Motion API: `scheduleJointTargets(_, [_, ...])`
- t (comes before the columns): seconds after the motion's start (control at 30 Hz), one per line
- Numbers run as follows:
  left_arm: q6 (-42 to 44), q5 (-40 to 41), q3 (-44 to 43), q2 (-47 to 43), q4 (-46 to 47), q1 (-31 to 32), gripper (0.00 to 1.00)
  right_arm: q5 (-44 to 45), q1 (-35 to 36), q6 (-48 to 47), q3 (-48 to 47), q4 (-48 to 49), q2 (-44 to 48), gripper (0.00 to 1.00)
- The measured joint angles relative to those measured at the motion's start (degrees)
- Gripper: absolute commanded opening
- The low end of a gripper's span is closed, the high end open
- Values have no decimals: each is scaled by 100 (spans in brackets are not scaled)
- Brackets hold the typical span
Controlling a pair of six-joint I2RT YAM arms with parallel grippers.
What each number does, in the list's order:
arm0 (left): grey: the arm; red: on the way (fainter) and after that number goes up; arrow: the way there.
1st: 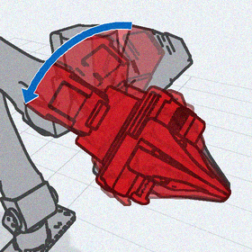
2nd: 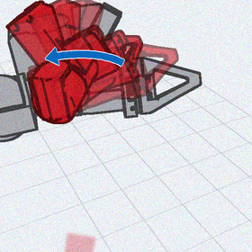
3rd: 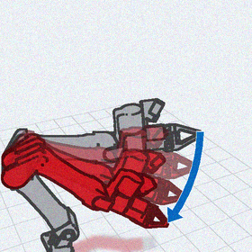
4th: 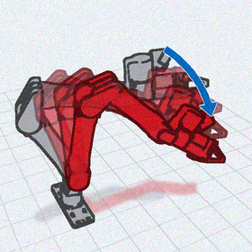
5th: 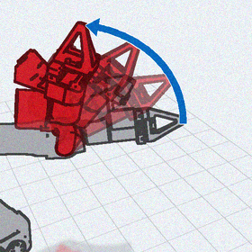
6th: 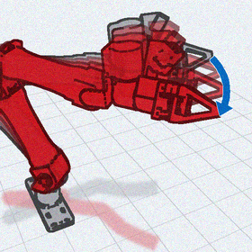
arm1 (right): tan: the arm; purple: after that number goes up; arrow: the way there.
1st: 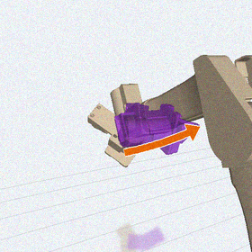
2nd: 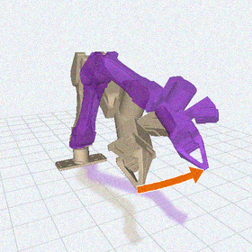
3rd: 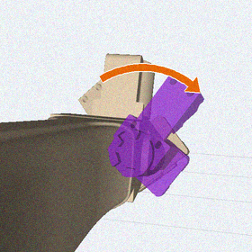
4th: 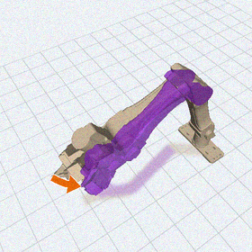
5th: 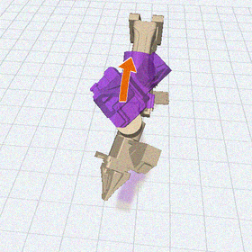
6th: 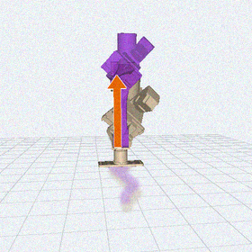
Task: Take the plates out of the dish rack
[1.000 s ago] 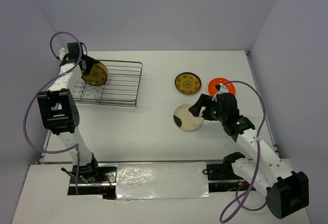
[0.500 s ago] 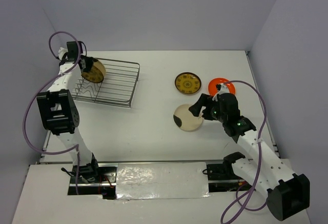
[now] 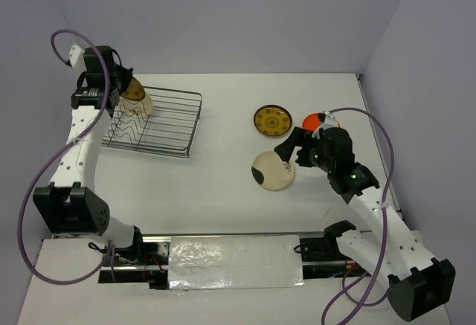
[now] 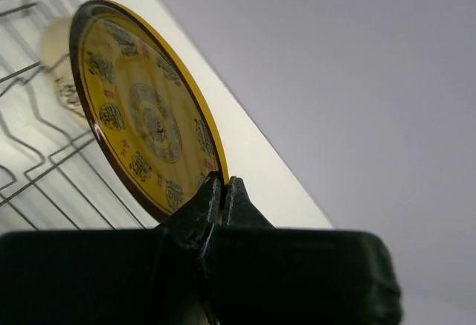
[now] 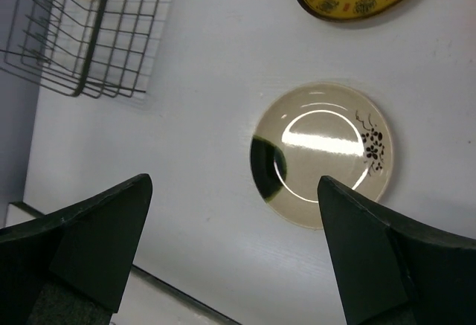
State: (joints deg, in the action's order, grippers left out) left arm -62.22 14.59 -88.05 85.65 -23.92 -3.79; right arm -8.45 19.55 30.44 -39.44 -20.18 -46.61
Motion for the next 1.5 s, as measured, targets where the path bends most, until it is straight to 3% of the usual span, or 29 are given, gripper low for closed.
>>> scheduleJointTargets(0.07, [673,466,-76,-345,31,673,0,-13,4,15,-378,-216,-9,100])
scheduleJointTargets(0.17, [1915,879,164,-901,533,2212,0,33,7,74,-1207,-603,-13,100])
scheduleJointTargets(0.37, [4310,1040,2905,-2218,2131,5101,0,273,4,48,-3274,-1340,-203,100])
scheduleJointTargets(0.47, [5740,1519,3958,-2155,2568,6568,0,205,2,-219,-4288,-1895,-625,100])
scheduleJointTargets(0.6, [7289,1943,4478,-1580,2959,8041,0,70,186,-595,-4562,-2524,-1305,100])
scheduleJointTargets(0.83, [8570,2400,4155,-470,3180,8494,0,192,874,-756,-3200,-3171,-1939,96])
scheduleJointTargets(0.93, [8821,2455,4076,-308,3320,8609,0,188,953,-750,-2806,-3174,-1928,78])
scheduleJointTargets(1.03, [8953,2457,4076,-299,3456,8673,0,111,979,-745,-2452,-2975,-1930,53])
scheduleJointTargets(1.07, [8977,2457,4076,-299,3521,8677,4,55,990,-741,-2334,-2889,-1930,32])
scheduleJointTargets(1.1, [9023,2459,4076,-299,3578,8677,9,-31,997,-745,-2205,-2778,-1930,9])
scheduleJointTargets(1.13, [9038,2452,4076,-299,3611,8677,16,-129,1003,-708,-2083,-2647,-1930,0])
scheduleJointTargets(1.27, [9062,2551,4146,-286,3696,8682,59,-560,979,-514,-1888,-2096,-1862,0])
scheduleJointTargets(1.3, [9073,2640,4146,-286,3812,8682,99,-595,942,-520,-1856,-2050,-1845,0])
scheduleJointTargets(1.4, [8830,3134,4105,-289,4004,8633,100,-750,455,-468,-1757,-1843,-1773,0])
scheduleJointTargets(1.5, [8013,3565,3713,-291,3357,8395,100,-785,-553,-243,-1550,-1300,-1744,0])
